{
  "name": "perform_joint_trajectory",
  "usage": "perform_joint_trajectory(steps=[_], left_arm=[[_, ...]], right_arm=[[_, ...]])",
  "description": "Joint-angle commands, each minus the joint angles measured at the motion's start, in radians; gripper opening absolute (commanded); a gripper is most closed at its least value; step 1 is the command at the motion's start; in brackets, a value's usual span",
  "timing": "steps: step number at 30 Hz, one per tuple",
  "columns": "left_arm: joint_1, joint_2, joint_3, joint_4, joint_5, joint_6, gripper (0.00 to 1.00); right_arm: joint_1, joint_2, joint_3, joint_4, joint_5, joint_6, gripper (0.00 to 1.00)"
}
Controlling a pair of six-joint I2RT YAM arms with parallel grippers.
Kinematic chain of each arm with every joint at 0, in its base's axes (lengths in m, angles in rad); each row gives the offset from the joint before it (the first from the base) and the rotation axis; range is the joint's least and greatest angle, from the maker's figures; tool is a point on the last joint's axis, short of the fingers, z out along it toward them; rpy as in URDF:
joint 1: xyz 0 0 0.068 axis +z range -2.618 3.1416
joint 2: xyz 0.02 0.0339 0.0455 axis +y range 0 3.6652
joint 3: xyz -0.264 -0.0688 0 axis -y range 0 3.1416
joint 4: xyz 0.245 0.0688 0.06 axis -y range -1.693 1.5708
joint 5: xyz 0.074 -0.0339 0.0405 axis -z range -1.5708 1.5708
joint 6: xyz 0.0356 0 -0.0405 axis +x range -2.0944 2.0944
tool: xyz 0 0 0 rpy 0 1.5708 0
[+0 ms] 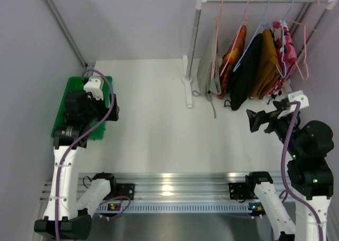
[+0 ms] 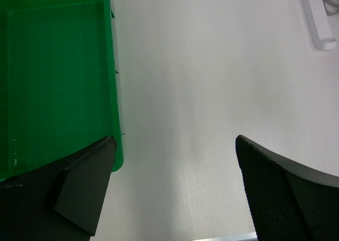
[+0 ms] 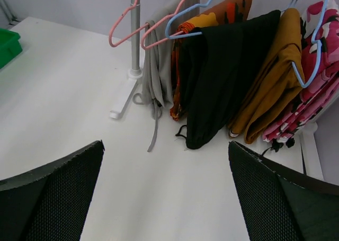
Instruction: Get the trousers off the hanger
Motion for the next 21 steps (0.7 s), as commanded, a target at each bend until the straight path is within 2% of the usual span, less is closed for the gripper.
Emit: perform_joint_trajectory(steps=[1,7,11,15,18,21], left_arm=[[0.006,-0.023,0.011,0.039,-0.023,-0.007,0.99],[0.006,-0.03,-0.007,0.064,-0.031,-0.062,0.99],[0.006,-0.035,-0.004,0.059,-0.034,-0.071,0.99],[0.014,-0.04,-0.01,0.055,-0.002,-0.063,0.99],[0.045,-0.04,-0.015,0.058,0.02,-0.069,0.99],[0.049,-0.037,-0.016,0.064,0.023,-0.079,0.99]], right_arm=[[0.0,0.085,0.162,0.018,-0.066,0.059,1.0],[0.002,0.367,0.46,-0.001,-0.259,0.199,1.0],[0.006,0.517,0.585,0.053,-0.343,0.311,1.0],[0.018,0.663,0.736,0.134,-0.37,0.43,0.98],[0.04,0.738,0.789,0.188,-0.362,0.5,0.94],[0.066,0.799,0.772,0.223,-0.31,0.552,0.87]])
